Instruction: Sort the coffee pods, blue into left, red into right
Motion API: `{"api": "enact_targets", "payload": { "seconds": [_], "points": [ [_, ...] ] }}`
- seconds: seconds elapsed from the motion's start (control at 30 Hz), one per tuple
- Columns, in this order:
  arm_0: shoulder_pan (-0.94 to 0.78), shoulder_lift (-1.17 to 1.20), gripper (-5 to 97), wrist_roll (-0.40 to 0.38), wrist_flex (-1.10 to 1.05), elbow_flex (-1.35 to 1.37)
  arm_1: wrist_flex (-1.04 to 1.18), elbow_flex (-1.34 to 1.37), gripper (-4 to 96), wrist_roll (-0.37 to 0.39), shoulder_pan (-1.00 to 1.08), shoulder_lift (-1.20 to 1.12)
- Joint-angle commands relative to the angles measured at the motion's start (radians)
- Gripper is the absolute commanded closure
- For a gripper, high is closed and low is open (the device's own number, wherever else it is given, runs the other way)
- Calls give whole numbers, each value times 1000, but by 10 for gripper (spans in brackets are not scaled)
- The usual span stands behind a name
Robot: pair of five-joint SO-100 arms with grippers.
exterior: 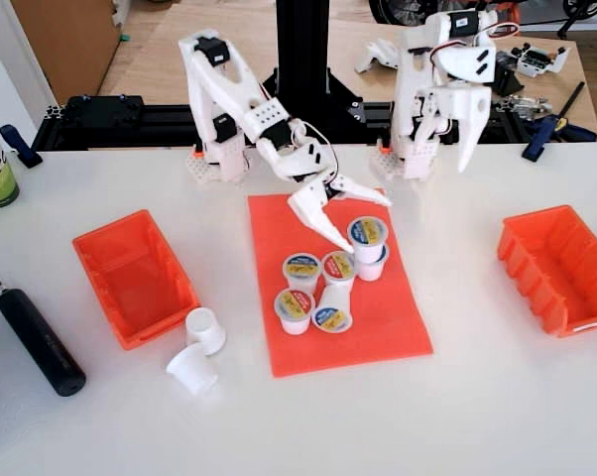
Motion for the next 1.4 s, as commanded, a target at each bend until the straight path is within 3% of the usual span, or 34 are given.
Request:
{"api": "enact_targets", "payload": {
  "seconds": [0.0,0.67,1.37],
  "points": [
    [-6,-29,487,5,-78,-15,-6,-5,535,-15,15,17],
    [-18,-150,506,84,-311,20,-26,-2,541,-26,34,11],
    [-26,-178,635,104,-402,28,-48,9,558,-40,58,9]
  ]
}}
